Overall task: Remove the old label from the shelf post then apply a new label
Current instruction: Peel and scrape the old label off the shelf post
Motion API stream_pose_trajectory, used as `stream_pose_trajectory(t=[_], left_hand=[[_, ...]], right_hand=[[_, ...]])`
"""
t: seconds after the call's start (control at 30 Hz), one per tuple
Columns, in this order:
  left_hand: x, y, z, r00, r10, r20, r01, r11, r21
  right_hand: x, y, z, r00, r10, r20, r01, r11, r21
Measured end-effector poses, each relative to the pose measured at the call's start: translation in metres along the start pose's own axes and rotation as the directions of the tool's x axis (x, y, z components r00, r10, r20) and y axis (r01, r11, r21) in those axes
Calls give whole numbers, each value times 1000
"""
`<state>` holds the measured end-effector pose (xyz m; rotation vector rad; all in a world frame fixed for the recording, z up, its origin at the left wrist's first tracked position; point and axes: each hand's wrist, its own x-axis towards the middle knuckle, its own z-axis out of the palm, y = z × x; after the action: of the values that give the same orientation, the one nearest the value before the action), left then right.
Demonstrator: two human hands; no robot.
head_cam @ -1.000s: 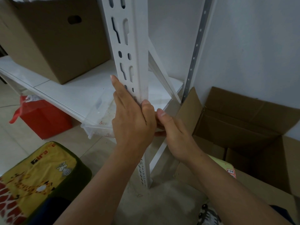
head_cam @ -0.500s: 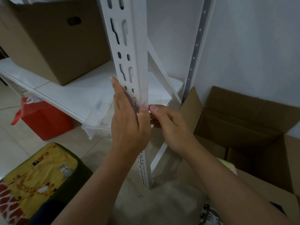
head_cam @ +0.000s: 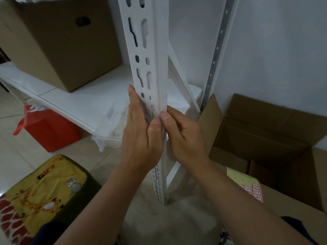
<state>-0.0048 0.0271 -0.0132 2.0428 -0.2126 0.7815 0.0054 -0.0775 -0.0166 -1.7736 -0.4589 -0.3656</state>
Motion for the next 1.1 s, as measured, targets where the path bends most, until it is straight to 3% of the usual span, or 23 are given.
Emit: stream_pose_trajectory(t=[0.13,0.83,0.97,1.1], left_hand=[[0,0,2,1000,8,0,-8,1000,-25],[-1,1,5,1000,-18,-4,18,1000,-3],[-1,-3,3,1000,-20,16,20,1000,1],[-1,-3,1,1000,3,23,-3,1000,-8]], right_hand=[[0,4,3,998,-65,-16,64,995,-72],[-1,3,-1,996,-91,10,92,991,-96],[1,2,-1,984,-150,-98,132,976,-176],[0,1,0,988,-153,37,157,968,-197]])
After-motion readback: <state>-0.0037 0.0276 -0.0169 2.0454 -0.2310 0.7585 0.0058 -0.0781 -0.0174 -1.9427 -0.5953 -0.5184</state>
